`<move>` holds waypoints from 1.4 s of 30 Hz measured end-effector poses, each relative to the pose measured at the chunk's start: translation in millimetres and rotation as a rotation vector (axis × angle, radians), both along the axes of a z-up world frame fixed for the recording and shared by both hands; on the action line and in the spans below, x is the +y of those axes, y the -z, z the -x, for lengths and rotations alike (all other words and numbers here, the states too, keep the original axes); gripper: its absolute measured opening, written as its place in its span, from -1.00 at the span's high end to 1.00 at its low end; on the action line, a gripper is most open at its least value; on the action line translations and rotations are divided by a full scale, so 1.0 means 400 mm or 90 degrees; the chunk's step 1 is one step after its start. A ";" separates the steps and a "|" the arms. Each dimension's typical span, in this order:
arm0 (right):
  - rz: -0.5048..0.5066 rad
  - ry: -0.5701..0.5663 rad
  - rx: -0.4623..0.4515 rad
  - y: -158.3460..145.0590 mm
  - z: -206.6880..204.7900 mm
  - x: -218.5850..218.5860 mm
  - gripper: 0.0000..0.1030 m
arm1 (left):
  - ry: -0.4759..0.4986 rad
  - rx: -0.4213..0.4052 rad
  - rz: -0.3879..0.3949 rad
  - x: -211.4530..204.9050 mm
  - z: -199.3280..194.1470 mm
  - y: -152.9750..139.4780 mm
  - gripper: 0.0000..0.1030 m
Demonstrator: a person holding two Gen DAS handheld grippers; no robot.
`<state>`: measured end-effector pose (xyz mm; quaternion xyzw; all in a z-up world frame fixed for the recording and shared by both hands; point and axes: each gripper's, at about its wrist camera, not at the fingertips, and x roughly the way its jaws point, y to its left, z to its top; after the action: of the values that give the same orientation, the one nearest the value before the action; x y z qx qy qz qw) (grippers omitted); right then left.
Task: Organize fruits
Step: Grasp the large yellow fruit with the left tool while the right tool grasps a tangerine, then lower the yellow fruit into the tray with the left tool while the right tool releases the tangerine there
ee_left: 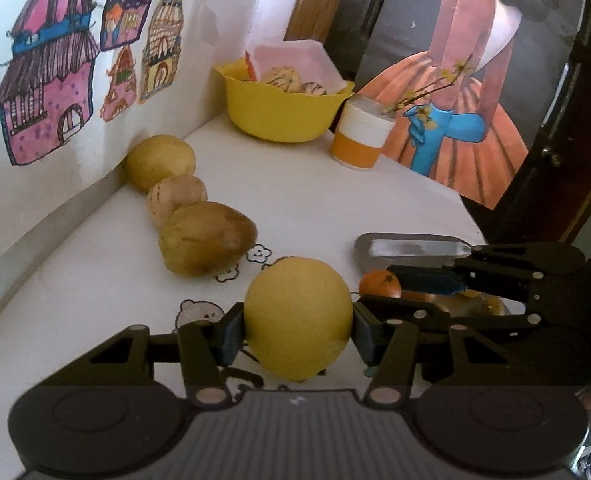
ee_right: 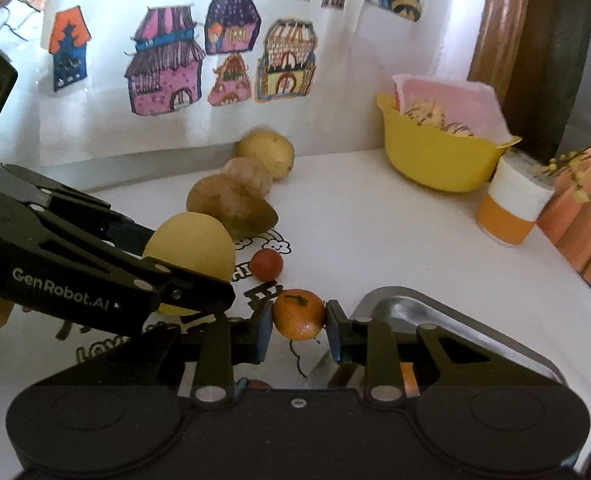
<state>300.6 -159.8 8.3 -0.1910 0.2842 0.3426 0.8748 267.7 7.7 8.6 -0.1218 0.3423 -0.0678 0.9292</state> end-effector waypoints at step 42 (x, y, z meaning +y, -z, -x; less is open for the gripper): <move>-0.058 0.186 0.023 0.048 0.081 -0.363 0.41 | 0.113 0.020 -0.042 -0.332 -0.011 0.019 -0.15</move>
<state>268.3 -305.0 -11.0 -0.1018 0.3093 0.2276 0.9177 272.2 -125.1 1.1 -0.0615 0.3682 -0.1364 0.9176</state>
